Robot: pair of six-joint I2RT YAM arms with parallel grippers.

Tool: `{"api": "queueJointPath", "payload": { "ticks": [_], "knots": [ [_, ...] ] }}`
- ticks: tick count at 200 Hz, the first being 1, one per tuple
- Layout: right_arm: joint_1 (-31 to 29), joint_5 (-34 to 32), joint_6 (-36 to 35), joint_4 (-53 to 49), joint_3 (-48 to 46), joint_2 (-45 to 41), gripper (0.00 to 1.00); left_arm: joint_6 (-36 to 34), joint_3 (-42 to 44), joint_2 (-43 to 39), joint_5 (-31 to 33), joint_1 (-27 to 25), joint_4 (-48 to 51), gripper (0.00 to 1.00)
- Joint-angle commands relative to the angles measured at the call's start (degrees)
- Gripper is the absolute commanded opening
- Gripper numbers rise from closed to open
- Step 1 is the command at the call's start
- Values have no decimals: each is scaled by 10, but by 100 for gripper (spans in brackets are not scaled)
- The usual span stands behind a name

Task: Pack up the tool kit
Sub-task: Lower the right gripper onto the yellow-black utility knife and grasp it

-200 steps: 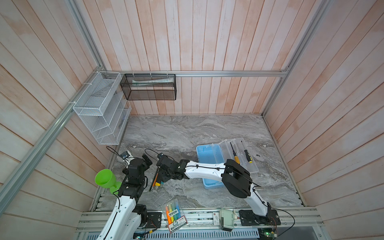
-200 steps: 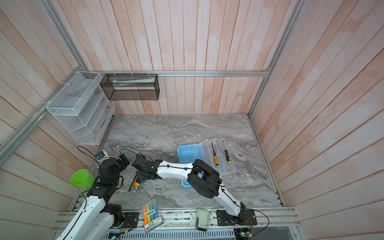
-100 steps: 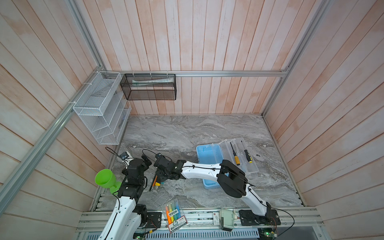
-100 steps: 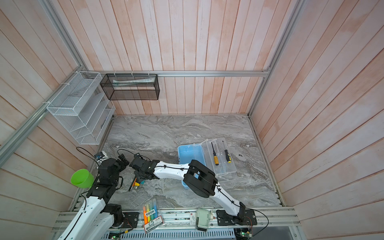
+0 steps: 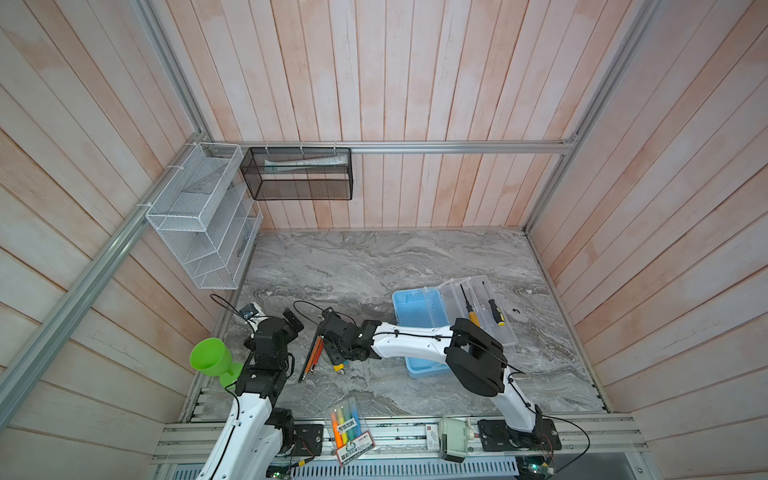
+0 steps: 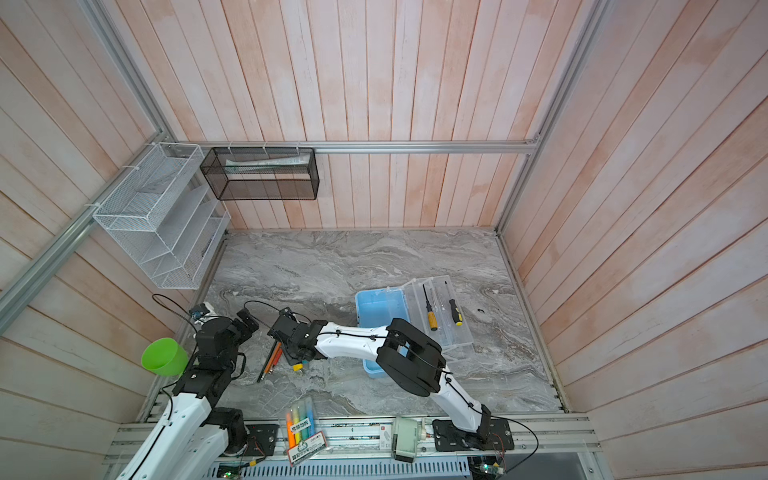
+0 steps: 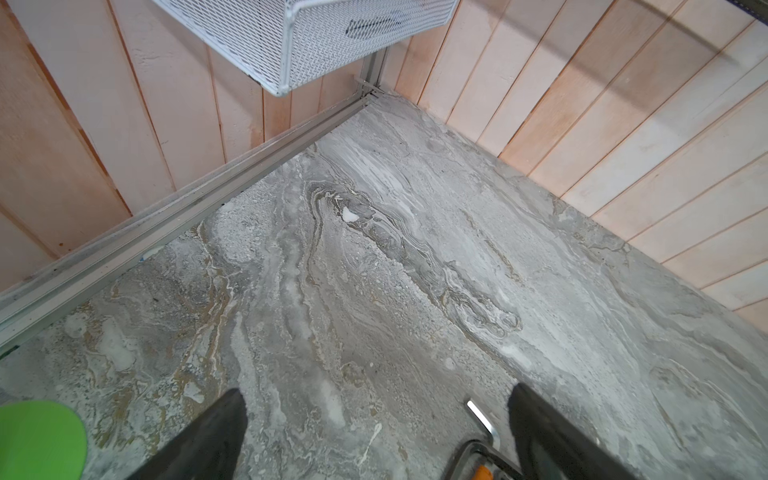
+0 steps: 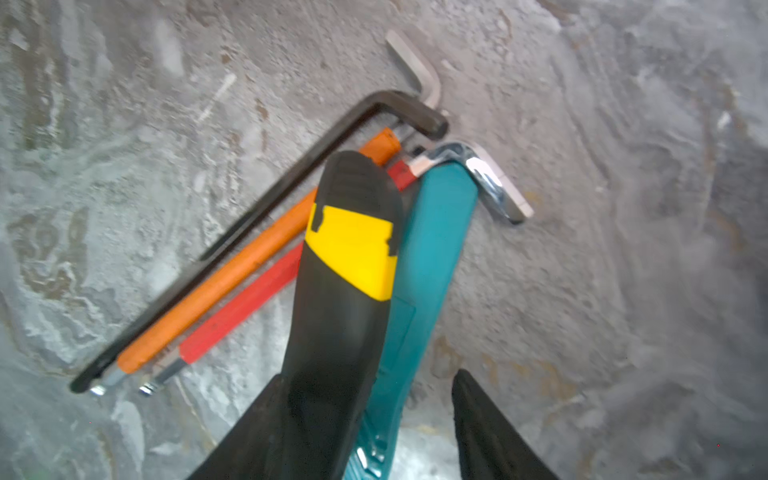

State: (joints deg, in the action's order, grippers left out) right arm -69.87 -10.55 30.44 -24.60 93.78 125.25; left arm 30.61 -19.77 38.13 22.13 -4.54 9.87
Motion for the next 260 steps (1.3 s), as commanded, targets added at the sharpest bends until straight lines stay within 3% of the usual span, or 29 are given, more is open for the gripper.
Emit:
{"api": "queueJointPath", "payload": {
  "ticks": [1,65,113,199,260],
  "knots": [
    [17,-22,1,-38,-38,-26,60,-17,10,-1,-21,2,-18,100],
    [19,21,-45,42,-105,-112,61,-28,13,1,-114,1,-34,100],
    [15,16,-83,18,-51,-61,60,-27,8,-6,-91,1,-8,100],
    [14,-28,-69,-56,34,20,57,-13,10,-15,-61,2,10,100],
    [9,-54,-67,-72,37,30,44,-13,10,-15,-62,2,9,100]
  ]
}}
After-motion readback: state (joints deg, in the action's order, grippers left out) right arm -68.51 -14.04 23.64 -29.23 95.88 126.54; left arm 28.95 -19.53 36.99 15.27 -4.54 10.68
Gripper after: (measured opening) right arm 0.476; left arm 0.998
